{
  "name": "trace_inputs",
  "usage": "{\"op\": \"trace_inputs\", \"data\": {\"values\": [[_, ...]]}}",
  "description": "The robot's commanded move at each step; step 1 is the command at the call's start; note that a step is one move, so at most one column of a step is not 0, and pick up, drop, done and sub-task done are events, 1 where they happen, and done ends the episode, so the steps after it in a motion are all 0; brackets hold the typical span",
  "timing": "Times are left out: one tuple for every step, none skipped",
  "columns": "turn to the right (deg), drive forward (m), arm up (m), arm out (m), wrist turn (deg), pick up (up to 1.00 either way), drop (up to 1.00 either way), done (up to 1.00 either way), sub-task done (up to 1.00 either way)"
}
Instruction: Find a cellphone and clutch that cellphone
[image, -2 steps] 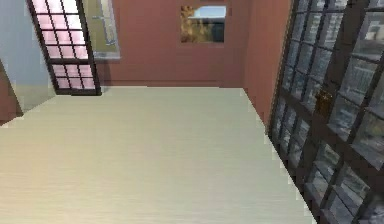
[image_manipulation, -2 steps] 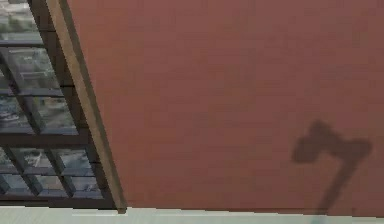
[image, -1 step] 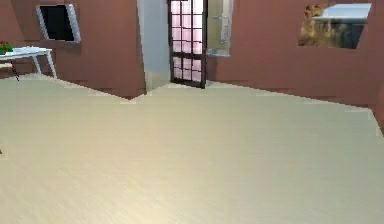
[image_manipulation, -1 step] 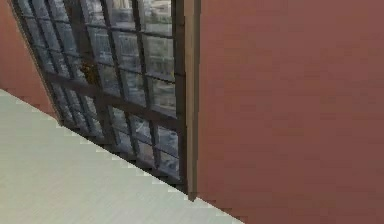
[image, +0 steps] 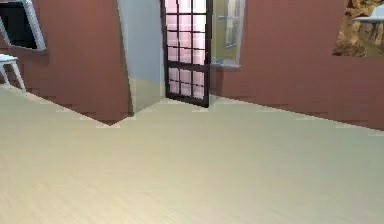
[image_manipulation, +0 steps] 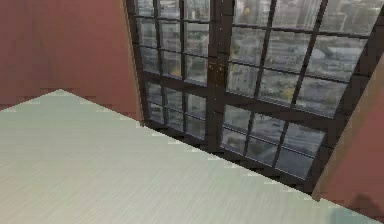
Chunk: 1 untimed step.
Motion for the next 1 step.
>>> {"op": "trace_inputs", "data": {"values": [[-3.0,0.00,0.00,0.00,0.0,0.00,0.00,0.00,0.00]]}}
